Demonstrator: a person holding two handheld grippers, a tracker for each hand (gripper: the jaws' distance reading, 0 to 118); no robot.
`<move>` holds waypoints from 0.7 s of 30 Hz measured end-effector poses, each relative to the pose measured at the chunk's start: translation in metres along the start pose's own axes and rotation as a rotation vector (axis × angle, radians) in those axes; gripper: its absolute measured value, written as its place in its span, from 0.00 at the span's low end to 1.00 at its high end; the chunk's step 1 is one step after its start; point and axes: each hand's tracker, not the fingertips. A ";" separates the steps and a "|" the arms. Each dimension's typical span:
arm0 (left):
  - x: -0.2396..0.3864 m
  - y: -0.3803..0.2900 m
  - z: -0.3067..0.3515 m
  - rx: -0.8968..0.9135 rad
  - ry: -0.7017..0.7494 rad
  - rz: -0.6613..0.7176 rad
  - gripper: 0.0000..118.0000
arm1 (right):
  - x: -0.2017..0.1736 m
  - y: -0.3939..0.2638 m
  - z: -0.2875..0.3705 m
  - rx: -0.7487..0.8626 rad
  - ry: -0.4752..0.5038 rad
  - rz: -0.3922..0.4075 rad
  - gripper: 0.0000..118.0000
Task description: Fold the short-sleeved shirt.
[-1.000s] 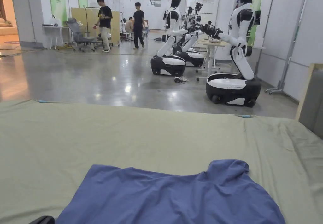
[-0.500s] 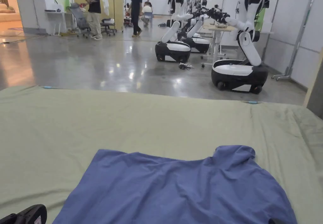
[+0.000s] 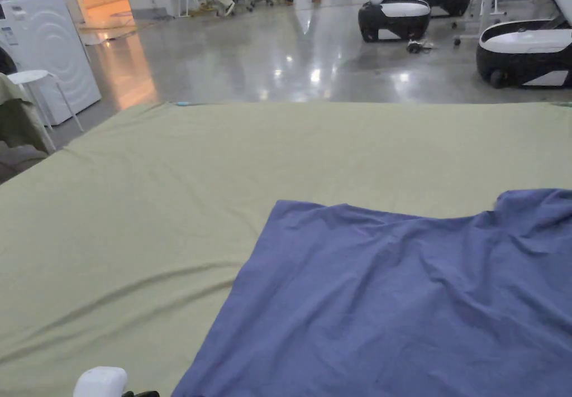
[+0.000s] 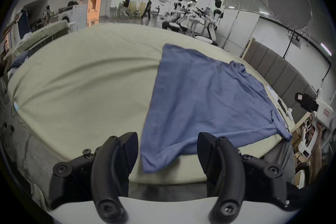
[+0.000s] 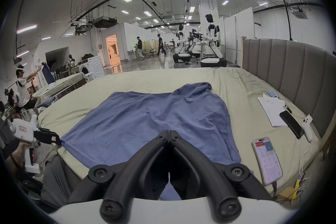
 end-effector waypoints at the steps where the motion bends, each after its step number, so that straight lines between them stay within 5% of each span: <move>1: 0.000 0.000 -0.010 -0.022 0.005 -0.002 0.42 | 0.002 -0.001 0.002 -0.005 -0.006 0.001 0.00; 5: 0.006 0.005 -0.023 -0.066 0.019 -0.063 0.33 | 0.012 -0.009 0.014 -0.032 -0.061 0.029 0.00; 7: 0.010 0.008 -0.029 -0.095 0.003 -0.068 0.13 | 0.018 -0.014 0.021 -0.052 -0.089 0.024 0.00; 11: 0.030 0.007 -0.034 -0.124 0.071 -0.193 0.09 | 0.036 -0.025 0.033 -0.096 -0.173 -0.007 0.00; 12: 0.032 0.007 -0.035 -0.132 0.064 -0.184 0.09 | 0.041 -0.026 0.036 -0.121 -0.209 -0.012 0.04; 13: 0.030 0.009 -0.034 -0.134 0.063 -0.179 0.09 | 0.047 -0.028 0.039 -0.144 -0.228 -0.017 0.19; 15: 0.026 0.012 -0.035 -0.148 0.046 -0.130 0.09 | 0.060 -0.032 0.046 -0.175 -0.273 -0.036 0.70; 16: 0.030 0.015 -0.031 -0.152 0.038 -0.111 0.09 | 0.067 -0.034 0.049 -0.204 -0.285 -0.060 0.77; 21: 0.034 0.014 -0.028 -0.144 0.028 -0.075 0.09 | 0.090 -0.039 0.045 -0.292 -0.263 -0.165 0.77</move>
